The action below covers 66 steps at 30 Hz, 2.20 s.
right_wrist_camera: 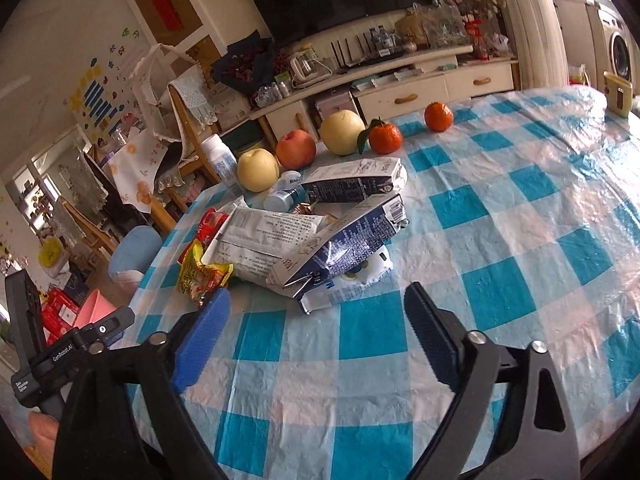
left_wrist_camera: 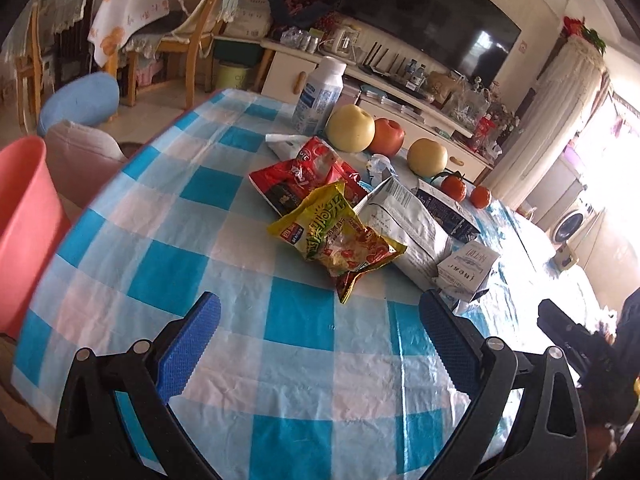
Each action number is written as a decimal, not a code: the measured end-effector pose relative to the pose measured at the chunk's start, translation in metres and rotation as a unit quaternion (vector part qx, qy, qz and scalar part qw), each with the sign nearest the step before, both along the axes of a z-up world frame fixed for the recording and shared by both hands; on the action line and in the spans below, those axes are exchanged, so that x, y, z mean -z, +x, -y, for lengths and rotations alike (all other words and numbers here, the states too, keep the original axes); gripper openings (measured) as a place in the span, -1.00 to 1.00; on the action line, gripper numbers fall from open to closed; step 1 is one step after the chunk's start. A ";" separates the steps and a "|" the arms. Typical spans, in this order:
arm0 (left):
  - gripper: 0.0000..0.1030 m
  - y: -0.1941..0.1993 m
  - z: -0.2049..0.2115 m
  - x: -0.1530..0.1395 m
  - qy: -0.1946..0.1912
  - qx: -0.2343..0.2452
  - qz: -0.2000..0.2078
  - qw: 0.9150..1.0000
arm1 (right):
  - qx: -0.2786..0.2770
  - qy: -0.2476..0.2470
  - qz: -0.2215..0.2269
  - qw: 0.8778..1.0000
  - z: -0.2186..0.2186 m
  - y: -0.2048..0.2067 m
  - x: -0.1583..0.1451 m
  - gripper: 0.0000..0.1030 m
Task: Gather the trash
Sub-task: 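Grasp the blue printed bag with the right tool while the left tool grasps the yellow chip bag, then carry both held bags over the pink bucket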
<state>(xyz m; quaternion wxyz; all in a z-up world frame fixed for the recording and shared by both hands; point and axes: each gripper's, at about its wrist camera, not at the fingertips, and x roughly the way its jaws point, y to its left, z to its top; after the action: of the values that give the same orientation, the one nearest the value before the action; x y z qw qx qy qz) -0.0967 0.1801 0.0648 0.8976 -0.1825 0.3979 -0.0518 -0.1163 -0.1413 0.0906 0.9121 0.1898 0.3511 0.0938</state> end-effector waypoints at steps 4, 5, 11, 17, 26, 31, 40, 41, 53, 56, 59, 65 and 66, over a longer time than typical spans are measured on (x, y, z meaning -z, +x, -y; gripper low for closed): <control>0.90 0.021 0.003 0.012 -0.022 -0.009 -0.019 1.000 | 0.014 0.073 -0.041 0.996 0.022 0.025 0.020 0.32; 0.90 0.026 0.003 0.015 -0.029 -0.009 -0.023 0.999 | 0.017 0.096 -0.048 0.994 0.029 0.029 0.024 0.29; 0.90 0.053 0.004 0.024 -0.076 -0.018 -0.037 0.996 | 0.045 0.217 -0.078 0.972 0.066 0.051 0.044 0.26; 0.90 0.076 0.001 0.035 -0.124 -0.042 -0.060 0.990 | 0.025 0.241 -0.094 0.966 0.064 0.070 0.051 0.26; 0.38 0.098 -0.002 0.054 -0.154 -0.084 -0.098 0.980 | 0.012 0.224 -0.101 0.969 0.055 0.093 0.053 0.26; 0.15 0.102 -0.006 0.057 -0.169 -0.093 -0.095 0.977 | 0.005 0.215 -0.106 0.971 0.051 0.106 0.057 0.26; -0.09 0.102 -0.008 0.055 -0.139 -0.082 -0.082 0.983 | -0.019 0.129 -0.108 0.985 0.030 0.122 0.051 0.26; -0.11 0.102 -0.009 0.054 -0.135 -0.080 -0.081 0.984 | -0.022 0.116 -0.107 0.987 0.027 0.122 0.050 0.25; -0.28 0.092 -0.030 0.043 -0.147 -0.079 -0.056 0.984 | -0.042 0.036 -0.045 0.997 0.001 0.104 0.024 -0.21; -0.28 0.088 -0.036 0.036 -0.149 -0.076 -0.046 0.985 | -0.051 0.006 -0.024 0.998 -0.010 0.097 0.015 -0.24; -0.28 0.084 -0.043 0.029 -0.151 -0.077 -0.036 0.985 | -0.049 -0.006 -0.013 0.999 -0.019 0.091 0.008 -0.27; -0.28 0.076 -0.061 0.014 -0.151 -0.090 -0.019 0.984 | -0.045 -0.009 0.012 0.999 -0.036 0.077 -0.007 -0.29; -0.28 0.074 -0.065 0.011 -0.148 -0.093 -0.016 0.984 | -0.048 -0.009 0.017 0.999 -0.040 0.075 -0.010 -0.29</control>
<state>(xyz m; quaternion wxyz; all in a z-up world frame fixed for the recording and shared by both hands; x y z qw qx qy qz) -0.0225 0.2449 0.0533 0.8553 -0.3503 0.3810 -0.0234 -0.0411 -0.1017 0.1002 0.9140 0.1627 0.3455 0.1370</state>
